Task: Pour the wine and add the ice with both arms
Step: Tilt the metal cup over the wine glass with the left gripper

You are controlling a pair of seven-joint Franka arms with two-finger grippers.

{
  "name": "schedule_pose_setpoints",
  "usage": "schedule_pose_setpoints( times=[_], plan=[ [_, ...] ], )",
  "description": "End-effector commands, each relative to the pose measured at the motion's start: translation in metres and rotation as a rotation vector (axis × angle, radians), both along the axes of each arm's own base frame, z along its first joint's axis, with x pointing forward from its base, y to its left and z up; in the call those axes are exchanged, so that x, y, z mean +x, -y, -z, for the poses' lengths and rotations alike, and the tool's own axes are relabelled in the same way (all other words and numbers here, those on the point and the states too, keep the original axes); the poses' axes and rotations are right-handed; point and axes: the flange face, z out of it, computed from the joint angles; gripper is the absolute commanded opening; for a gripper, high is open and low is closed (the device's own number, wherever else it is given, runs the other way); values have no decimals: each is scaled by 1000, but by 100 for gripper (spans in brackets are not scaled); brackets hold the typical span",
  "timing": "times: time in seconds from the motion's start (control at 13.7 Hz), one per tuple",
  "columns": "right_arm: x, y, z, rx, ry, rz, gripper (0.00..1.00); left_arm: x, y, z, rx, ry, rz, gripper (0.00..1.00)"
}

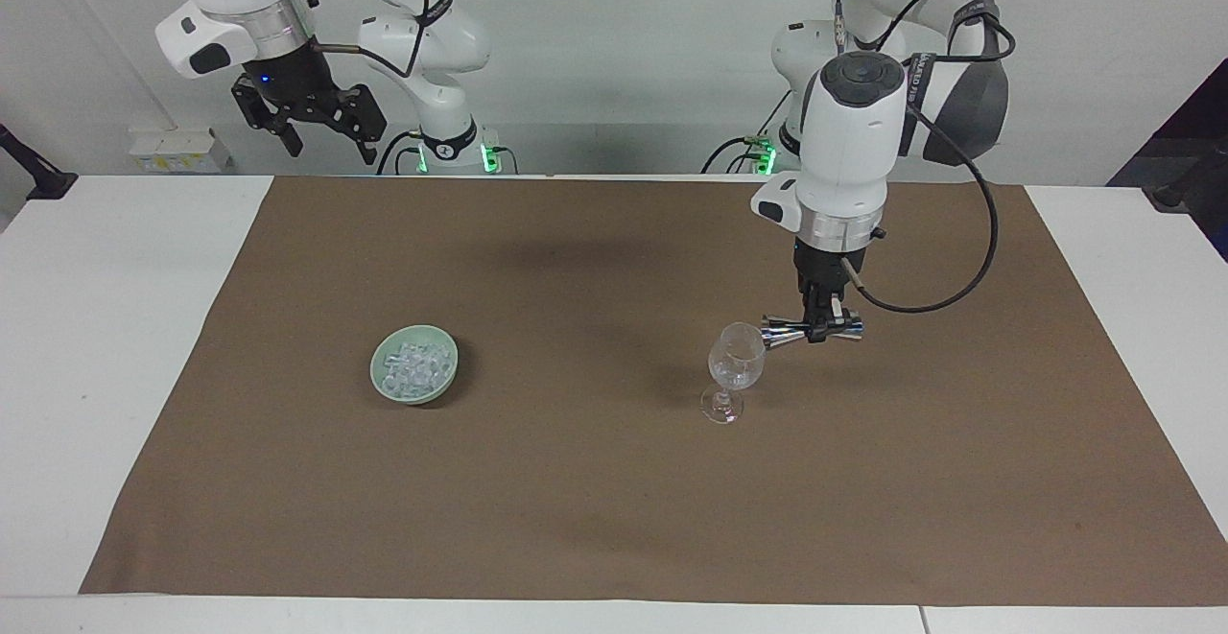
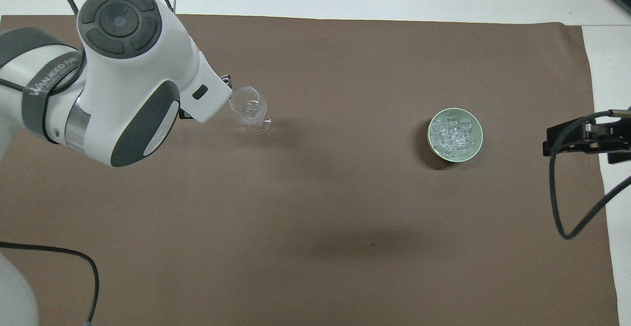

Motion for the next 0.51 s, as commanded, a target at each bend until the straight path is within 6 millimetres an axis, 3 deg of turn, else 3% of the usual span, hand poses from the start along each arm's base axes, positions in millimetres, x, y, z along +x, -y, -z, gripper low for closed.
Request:
schedule_pose_setpoints(
  times=[0.0,0.44],
  plan=[
    [-5,4,-1,24,1,-1,100,-6,4,-14,63,26,-3,0],
    [-5,4,-1,24,1,-1,100,-12,26,-15,116,66,39,0]
  ],
)
